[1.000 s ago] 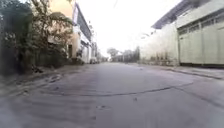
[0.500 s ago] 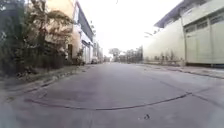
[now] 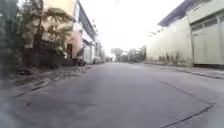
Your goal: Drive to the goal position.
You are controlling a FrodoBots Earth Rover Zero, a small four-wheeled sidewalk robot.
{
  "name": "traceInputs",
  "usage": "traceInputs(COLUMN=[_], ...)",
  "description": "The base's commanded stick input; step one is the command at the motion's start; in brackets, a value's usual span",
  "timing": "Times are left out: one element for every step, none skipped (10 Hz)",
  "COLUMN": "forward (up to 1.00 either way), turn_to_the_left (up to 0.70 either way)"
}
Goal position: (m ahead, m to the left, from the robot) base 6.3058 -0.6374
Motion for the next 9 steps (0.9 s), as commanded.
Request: traceInputs(forward=[1.0, 1.0, 1.0, 1.0, 1.0, 1.0, 1.0, 1.0, 1.0], turn_to_the_left=[0.07, 0.07, 0.07, 0.07, 0.07, 0.07, 0.07, 0.07, 0.07])
